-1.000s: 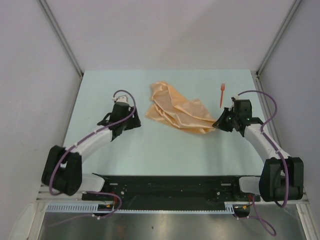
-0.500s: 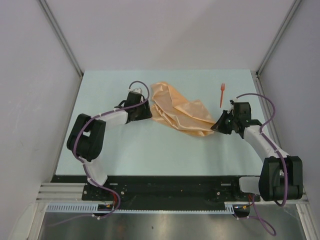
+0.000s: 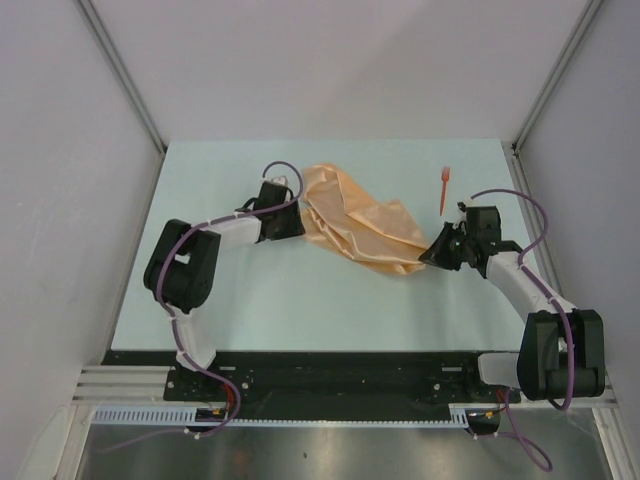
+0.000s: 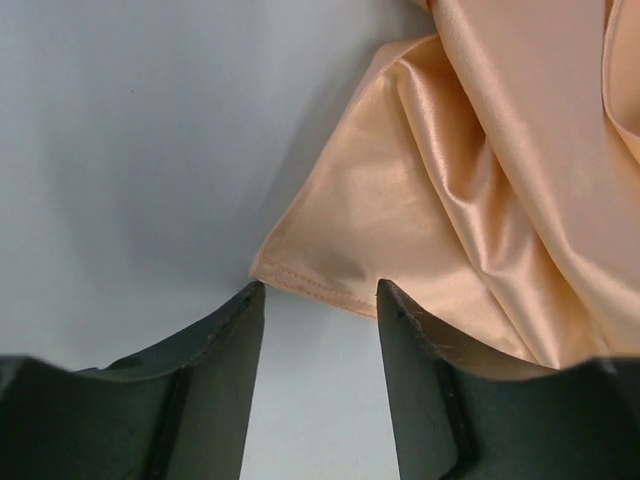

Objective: Fold the napkin, place the utensils inside, and roll it up
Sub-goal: Move the napkin to the centre of the board

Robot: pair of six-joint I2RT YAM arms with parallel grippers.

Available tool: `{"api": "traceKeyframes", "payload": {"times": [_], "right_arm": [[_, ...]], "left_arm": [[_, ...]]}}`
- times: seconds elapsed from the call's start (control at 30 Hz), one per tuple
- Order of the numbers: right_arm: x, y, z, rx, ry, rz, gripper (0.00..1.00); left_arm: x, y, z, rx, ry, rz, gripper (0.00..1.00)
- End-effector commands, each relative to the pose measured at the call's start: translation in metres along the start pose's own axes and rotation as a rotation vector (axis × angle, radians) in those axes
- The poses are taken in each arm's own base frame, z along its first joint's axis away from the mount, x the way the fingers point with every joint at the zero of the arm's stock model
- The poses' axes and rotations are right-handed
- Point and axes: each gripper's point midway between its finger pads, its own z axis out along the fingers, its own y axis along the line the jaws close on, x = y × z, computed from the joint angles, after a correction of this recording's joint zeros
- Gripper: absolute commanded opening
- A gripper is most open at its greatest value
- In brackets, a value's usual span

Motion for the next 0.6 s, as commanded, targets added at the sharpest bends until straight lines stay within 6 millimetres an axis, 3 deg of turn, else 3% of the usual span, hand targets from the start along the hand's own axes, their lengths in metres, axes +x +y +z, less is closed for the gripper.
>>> {"api": "traceKeyframes", "payload": {"times": [0.0,0.33,0.5,0.57], "right_arm": [[-0.006,0.009,-0.001,-0.043,-0.019,0.003,0.00],[-0.004,0.007,0.000,-0.039,-0.009,-0.003,0.00],[-0.006,0.009,0.001,-0.045,-0.010,-0.021,0.00],[-0.010,0.009,0.000,-0.041,-0.013,-0.034,0.00]], "left_arm": [[-0.003,-0.003,0.010,-0.007,0.001,-0.022,0.50],[-0.014,0.011,0.018,-0.099,-0.045,-0.038,0.02],[-0.027,0.009,0.014,-0.088,-0.102,-0.022,0.00],[-0.045,0.005,-0.006,-0.078,-0.184,-0.029,0.00]]}}
